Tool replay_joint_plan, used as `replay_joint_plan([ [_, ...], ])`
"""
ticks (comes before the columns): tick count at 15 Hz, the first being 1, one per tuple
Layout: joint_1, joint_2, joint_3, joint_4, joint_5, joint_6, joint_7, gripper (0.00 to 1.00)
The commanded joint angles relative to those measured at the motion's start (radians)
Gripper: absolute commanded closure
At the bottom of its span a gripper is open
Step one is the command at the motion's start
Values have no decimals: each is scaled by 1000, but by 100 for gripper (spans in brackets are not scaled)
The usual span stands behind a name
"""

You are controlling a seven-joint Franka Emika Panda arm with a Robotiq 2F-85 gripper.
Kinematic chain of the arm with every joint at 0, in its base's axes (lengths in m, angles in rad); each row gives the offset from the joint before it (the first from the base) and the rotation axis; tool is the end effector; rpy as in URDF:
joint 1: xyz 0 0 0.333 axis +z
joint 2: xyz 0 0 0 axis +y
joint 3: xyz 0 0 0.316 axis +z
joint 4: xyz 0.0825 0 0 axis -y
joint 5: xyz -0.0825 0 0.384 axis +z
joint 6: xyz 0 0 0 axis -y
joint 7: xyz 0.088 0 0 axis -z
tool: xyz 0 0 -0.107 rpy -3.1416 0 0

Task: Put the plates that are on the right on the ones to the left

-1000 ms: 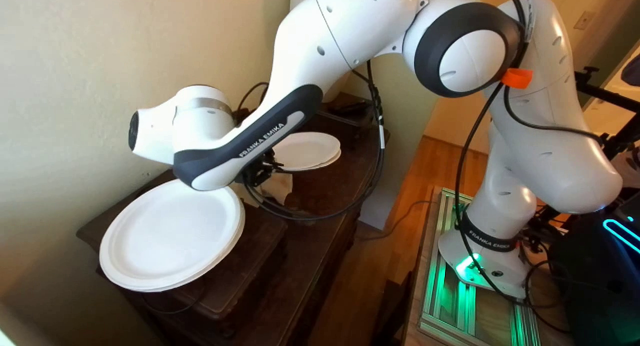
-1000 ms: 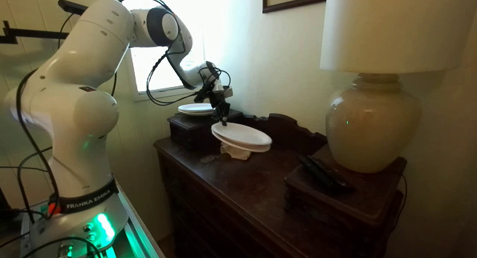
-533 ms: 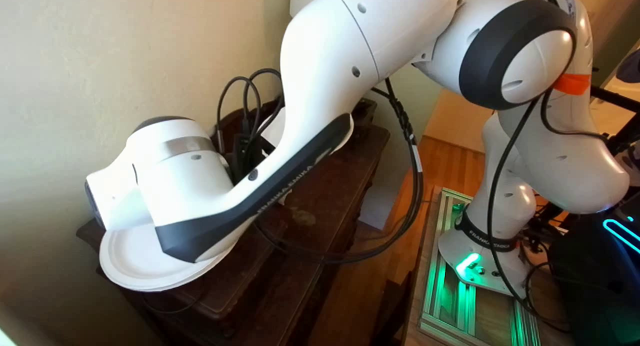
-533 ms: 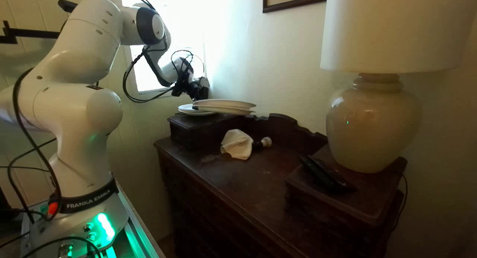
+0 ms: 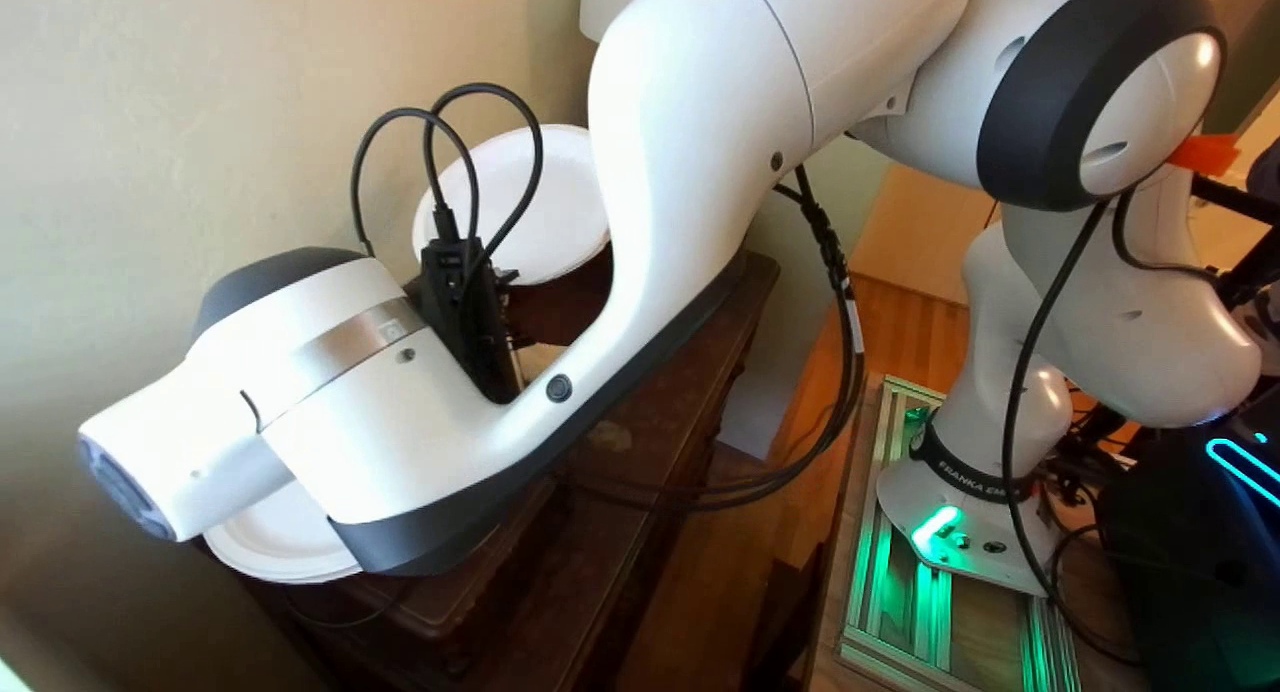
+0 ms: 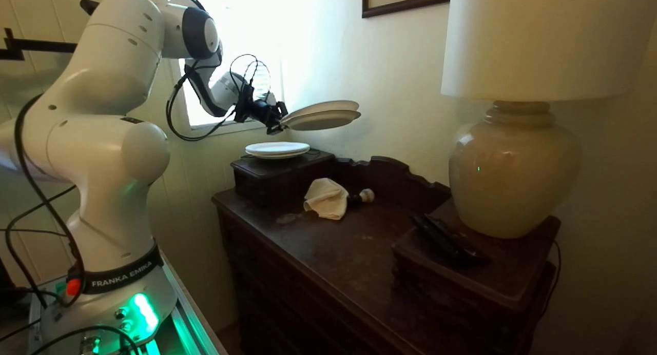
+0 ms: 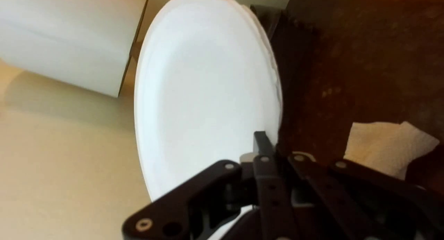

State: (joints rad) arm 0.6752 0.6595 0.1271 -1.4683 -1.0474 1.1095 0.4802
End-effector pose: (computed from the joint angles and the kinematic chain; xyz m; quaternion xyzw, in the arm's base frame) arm 0.5234 0.3507 0.3188 0.7616 0.1531 -0.0634 0.6266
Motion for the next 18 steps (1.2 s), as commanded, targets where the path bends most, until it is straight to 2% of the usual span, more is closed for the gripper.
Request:
replay_joint_plan([
  [1, -42, -87, 59, -121, -95, 163, -48, 97],
  [5, -92, -181, 110, -269, -115, 382, -37, 97],
  [9, -134, -264, 155, -389, -127, 572, -87, 97],
  [18, -170, -314, 244, -450, -126, 779, -428, 97],
])
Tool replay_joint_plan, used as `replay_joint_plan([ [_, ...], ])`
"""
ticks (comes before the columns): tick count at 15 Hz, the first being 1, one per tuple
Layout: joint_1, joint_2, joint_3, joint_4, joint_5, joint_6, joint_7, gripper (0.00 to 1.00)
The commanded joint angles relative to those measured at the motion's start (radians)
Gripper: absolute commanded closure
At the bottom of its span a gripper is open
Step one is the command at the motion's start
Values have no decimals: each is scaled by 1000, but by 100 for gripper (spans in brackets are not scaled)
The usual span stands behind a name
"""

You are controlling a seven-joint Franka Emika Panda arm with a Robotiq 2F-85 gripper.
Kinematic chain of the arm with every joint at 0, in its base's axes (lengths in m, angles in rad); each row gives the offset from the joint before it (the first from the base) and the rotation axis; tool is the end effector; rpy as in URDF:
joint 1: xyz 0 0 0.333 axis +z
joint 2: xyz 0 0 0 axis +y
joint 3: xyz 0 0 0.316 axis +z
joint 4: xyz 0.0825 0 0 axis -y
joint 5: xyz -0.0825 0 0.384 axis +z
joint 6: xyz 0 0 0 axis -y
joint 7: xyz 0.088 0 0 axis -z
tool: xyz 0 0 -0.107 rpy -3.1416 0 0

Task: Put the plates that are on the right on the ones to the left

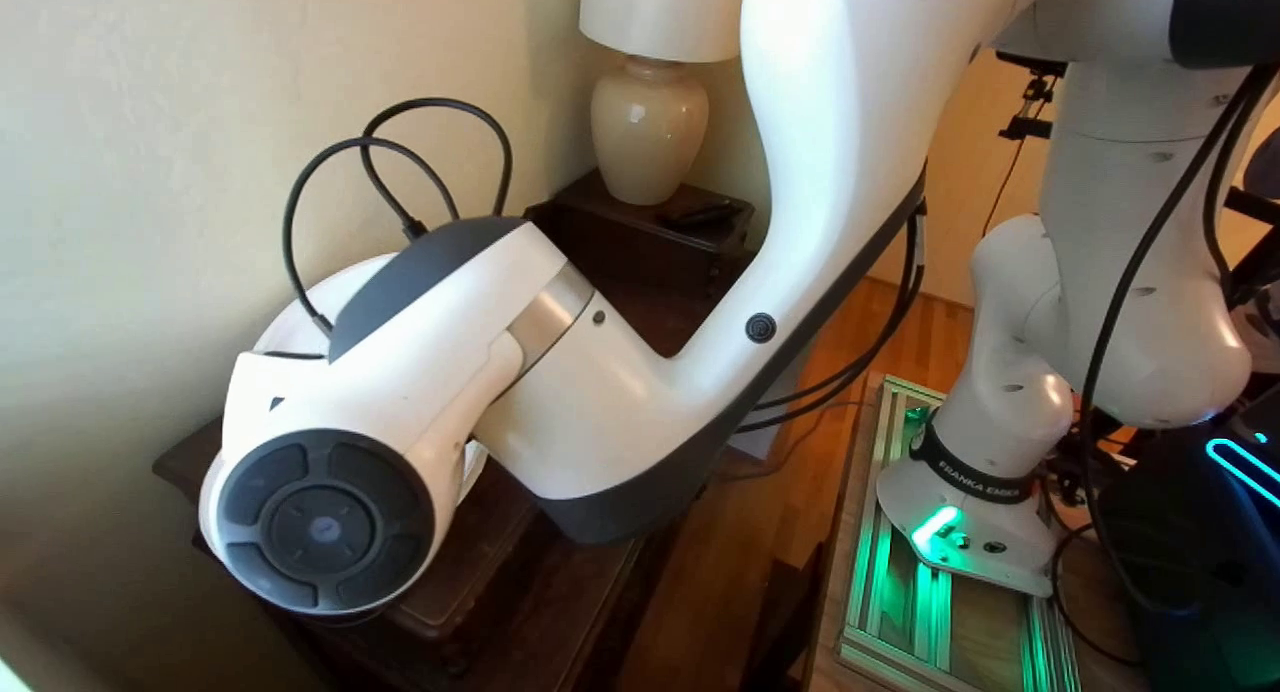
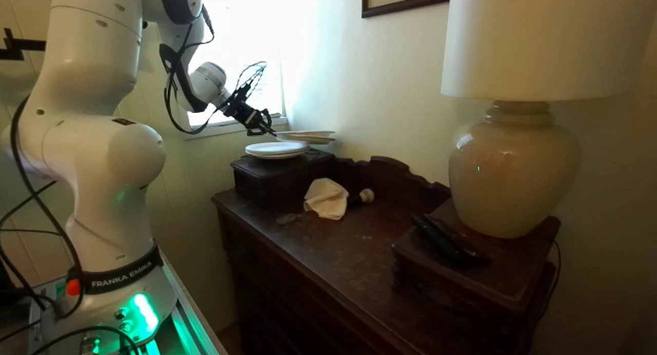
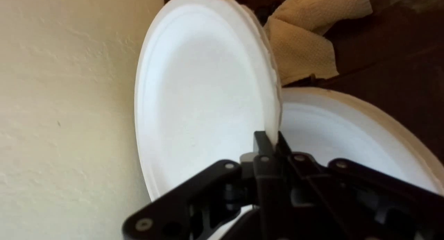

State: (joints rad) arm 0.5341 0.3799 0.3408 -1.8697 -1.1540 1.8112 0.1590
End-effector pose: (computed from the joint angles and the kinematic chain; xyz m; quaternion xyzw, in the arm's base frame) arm 0.4583 0.4093 0.3259 0.7142 0.5211 0.0737 0.4615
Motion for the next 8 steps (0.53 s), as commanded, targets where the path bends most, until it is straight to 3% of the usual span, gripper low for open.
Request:
replay_joint_plan([
  [1, -28, -33, 35, -54, -23, 97, -143, 97],
  [8, -28, -33, 59, -102, -49, 237, -343, 97],
])
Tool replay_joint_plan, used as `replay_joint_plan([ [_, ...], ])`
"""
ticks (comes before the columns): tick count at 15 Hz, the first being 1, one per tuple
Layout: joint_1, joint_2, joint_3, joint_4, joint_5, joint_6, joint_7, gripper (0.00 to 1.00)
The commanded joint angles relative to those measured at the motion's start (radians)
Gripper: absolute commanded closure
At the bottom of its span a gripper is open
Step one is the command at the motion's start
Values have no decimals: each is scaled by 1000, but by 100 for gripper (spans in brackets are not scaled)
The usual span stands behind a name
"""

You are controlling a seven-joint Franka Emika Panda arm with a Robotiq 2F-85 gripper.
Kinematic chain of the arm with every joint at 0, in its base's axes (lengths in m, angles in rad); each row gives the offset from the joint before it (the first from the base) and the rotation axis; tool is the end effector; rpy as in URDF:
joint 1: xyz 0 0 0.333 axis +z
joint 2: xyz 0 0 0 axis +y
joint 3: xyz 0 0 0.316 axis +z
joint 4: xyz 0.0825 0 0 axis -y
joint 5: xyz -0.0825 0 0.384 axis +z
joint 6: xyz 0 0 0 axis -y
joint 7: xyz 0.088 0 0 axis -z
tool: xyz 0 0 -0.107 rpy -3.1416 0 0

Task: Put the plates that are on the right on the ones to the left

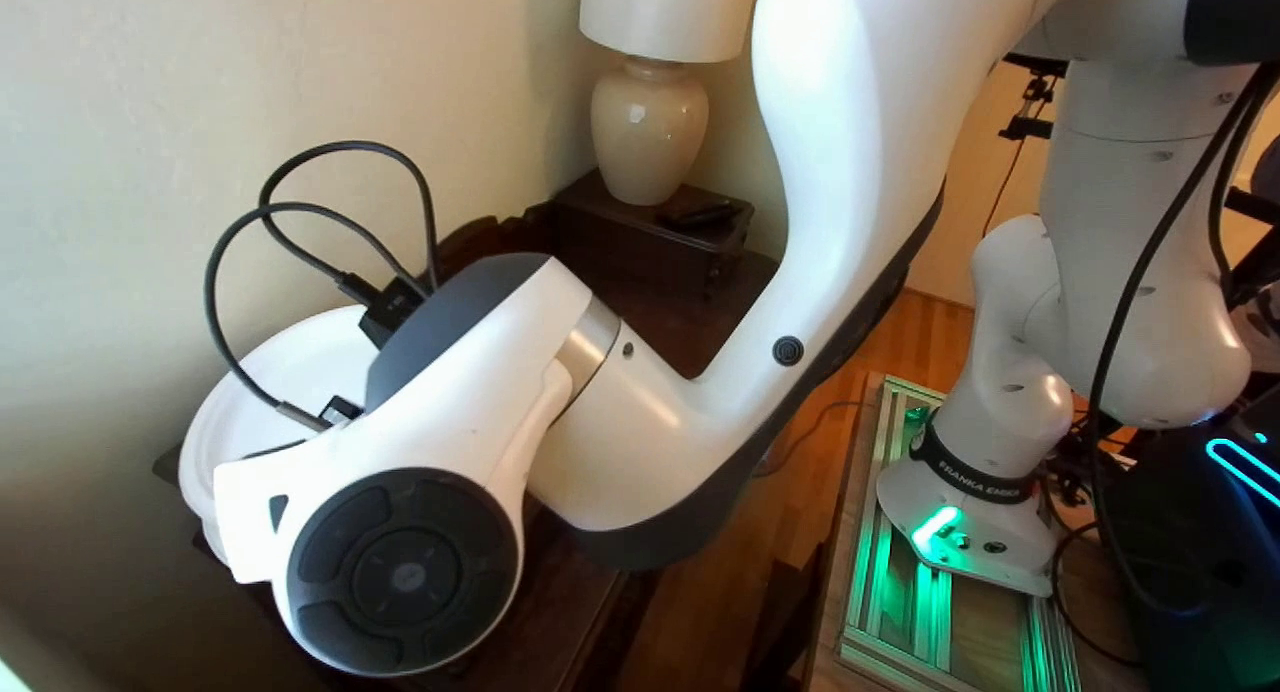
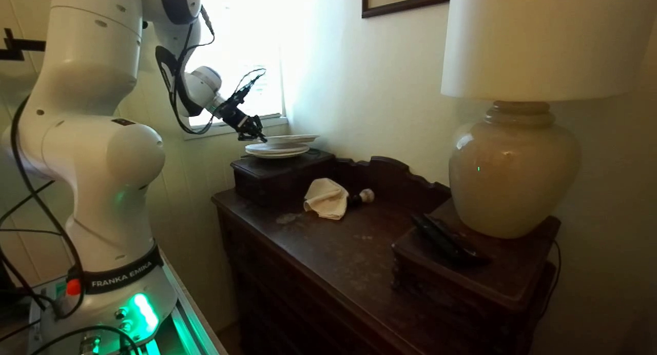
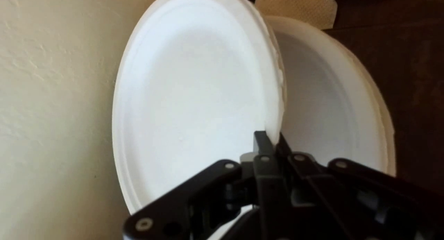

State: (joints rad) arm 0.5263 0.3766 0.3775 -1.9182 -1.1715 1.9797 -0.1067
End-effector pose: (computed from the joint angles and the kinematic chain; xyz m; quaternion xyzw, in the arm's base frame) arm 0.4330 0.4359 0.3110 0.6114 0.6675 0.0624 0.4204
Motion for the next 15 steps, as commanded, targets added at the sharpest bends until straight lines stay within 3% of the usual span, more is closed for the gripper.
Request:
replay_joint_plan([
  [1, -21, -29, 24, -59, -34, 91, -94, 97],
  [2, -20, -36, 24, -66, -33, 98, -96, 72],
  [3, -16, -41, 18, -67, -37, 87, -64, 69],
  [9, -60, -114, -8, -88, 40, 31, 170, 28],
  [13, -87, -122, -6, -79, 119, 11, 184, 1],
  [15, -95, -137, -5, -84, 149, 30, 185, 0],
])
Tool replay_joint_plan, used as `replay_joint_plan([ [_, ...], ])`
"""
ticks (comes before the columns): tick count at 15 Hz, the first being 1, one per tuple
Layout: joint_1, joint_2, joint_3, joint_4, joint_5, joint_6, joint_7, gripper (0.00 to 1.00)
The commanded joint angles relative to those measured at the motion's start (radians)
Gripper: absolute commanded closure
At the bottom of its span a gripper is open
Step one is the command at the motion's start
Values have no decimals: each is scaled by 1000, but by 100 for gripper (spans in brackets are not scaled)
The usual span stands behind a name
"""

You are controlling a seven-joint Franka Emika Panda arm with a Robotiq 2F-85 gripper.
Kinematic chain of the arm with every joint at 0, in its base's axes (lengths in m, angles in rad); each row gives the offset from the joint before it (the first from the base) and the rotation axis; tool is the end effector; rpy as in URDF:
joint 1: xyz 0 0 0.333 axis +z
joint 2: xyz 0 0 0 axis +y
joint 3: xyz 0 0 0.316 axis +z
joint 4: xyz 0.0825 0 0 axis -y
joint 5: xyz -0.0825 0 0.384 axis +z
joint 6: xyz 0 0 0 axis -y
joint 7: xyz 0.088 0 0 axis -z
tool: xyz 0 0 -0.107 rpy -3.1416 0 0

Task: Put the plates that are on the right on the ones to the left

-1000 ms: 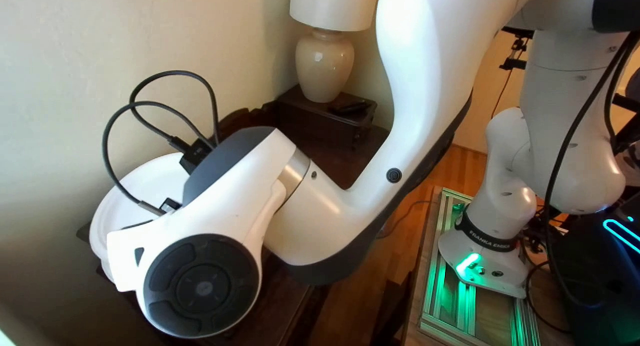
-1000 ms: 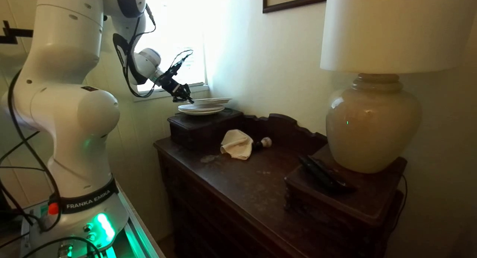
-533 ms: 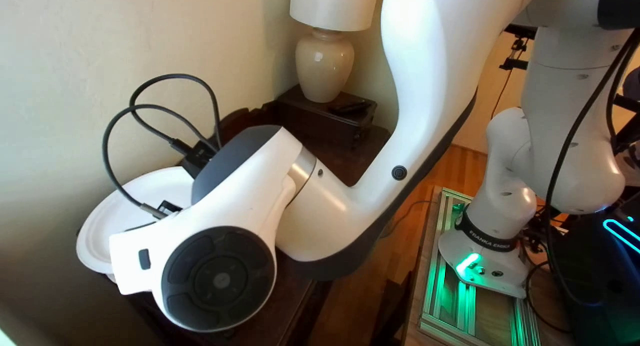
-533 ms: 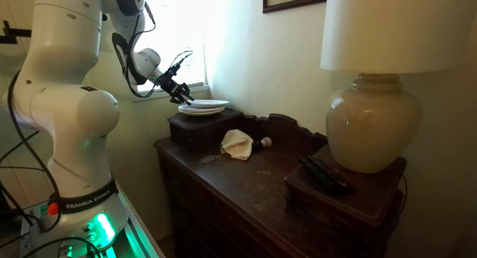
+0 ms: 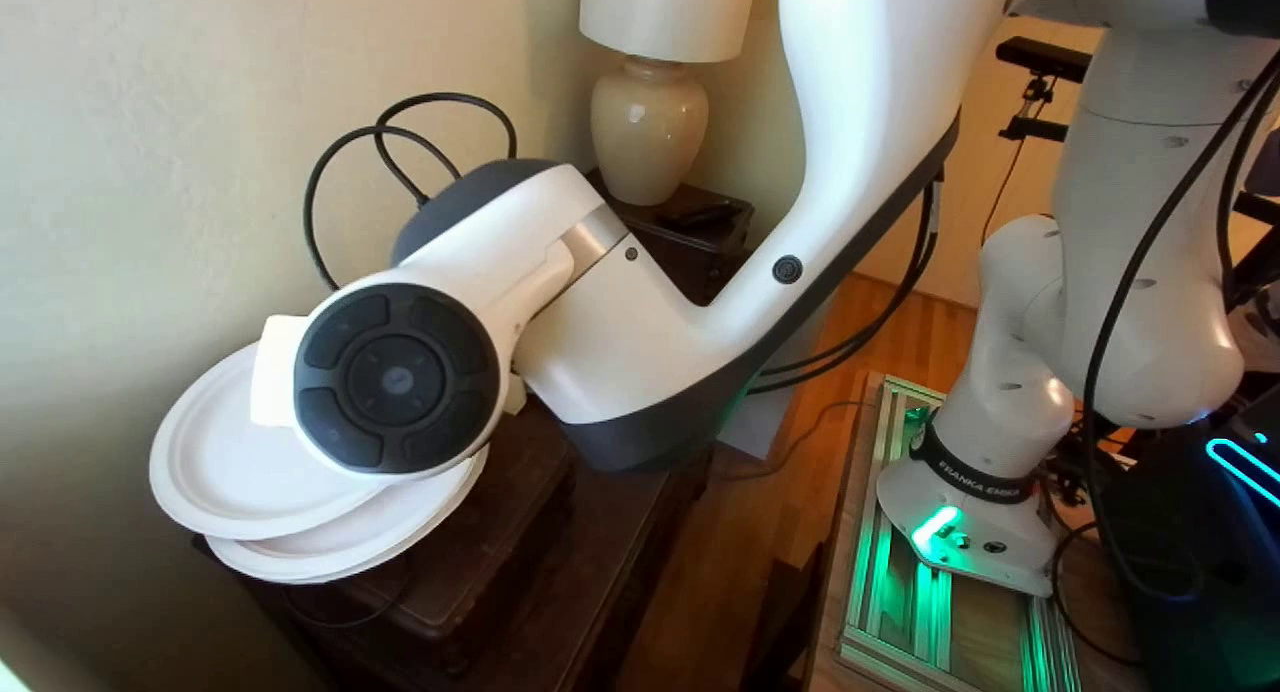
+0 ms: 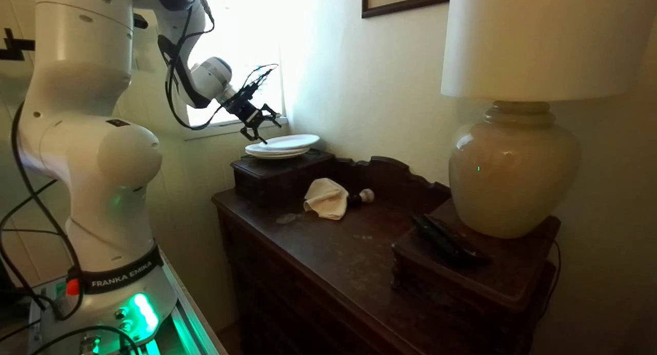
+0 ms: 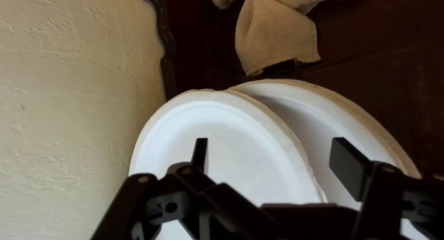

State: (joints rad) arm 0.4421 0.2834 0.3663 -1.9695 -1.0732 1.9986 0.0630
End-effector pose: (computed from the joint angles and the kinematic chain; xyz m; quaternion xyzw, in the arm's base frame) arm 0.4561 0.3873 0.3395 0.7197 0.5652 0.0838 0.3945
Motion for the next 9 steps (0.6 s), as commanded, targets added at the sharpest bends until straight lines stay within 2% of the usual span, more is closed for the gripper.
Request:
replay_joint_plan([
  [1, -13, -48, 4, -33, 58, 16, 30, 0],
  [3, -15, -64, 1, -35, 68, 33, 68, 0],
  [6, -25, -117, 9, -52, 142, 88, 138, 0],
  [9, -18, -228, 15, -122, 194, 170, 250, 0],
])
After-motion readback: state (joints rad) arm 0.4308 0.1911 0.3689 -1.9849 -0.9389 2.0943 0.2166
